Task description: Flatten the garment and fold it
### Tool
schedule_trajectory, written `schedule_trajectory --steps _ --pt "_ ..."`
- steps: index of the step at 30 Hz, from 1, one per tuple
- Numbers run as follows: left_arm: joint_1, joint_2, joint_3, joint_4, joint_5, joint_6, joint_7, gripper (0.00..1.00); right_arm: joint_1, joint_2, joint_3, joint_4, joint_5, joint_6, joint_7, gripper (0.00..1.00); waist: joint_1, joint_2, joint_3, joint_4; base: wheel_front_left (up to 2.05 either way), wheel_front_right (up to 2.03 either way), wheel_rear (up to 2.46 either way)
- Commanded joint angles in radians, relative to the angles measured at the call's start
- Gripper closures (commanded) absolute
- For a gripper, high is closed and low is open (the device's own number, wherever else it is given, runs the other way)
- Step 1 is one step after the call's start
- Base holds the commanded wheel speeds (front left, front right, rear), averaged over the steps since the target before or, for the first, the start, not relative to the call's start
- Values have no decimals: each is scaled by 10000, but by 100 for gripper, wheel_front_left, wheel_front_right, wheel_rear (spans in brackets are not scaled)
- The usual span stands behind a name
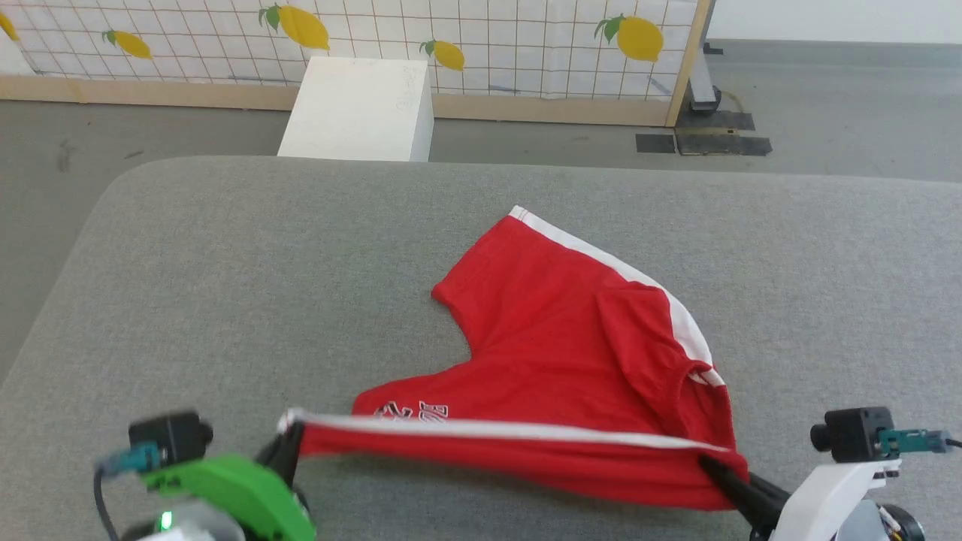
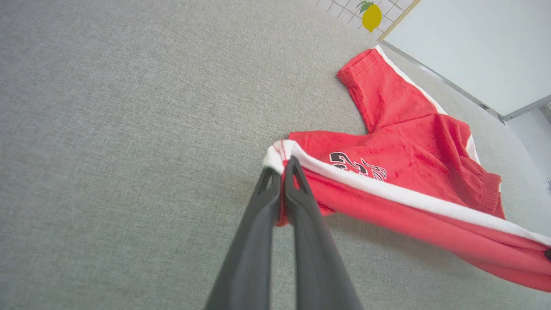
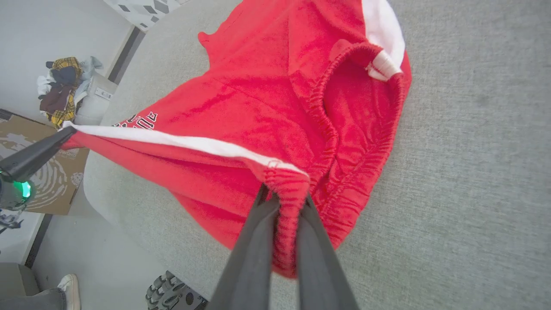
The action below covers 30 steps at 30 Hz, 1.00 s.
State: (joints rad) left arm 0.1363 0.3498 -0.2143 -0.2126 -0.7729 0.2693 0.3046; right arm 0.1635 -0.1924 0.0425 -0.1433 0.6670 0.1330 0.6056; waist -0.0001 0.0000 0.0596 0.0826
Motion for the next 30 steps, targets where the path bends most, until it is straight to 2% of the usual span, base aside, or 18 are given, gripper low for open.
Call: schedule_trajectory --steps 1,8,16,22,30 --pt "-679 109 99 52 202 -8 -205 100 -178 59 -319 -43 -208 -23 -77 100 1 0 250 -187 0 0 0" --pt "-3933 -55 -611 1516 933 -873 -425 100 -1203 837 -1065 -132 -815 -23 -209 100 1 0 1470 -825 0 0 0" --pt "-7229 -576 -1428 4181 1694 -1851 -891 100 -2285 1273 -1056 369 -1001 -23 -557 100 1 0 2772 -1636 0 0 0" --pt "-8988 -940 -1873 6045 2043 -2384 -1059 100 -2728 1369 -923 625 -909 -23 -770 100 1 0 3538 -2096 0 0 0" --pt "-10555 -1184 -2289 7891 2339 -2867 -1037 100 -3182 1396 -597 803 -802 -23 -870 100 1 0 4294 -2648 0 0 0"
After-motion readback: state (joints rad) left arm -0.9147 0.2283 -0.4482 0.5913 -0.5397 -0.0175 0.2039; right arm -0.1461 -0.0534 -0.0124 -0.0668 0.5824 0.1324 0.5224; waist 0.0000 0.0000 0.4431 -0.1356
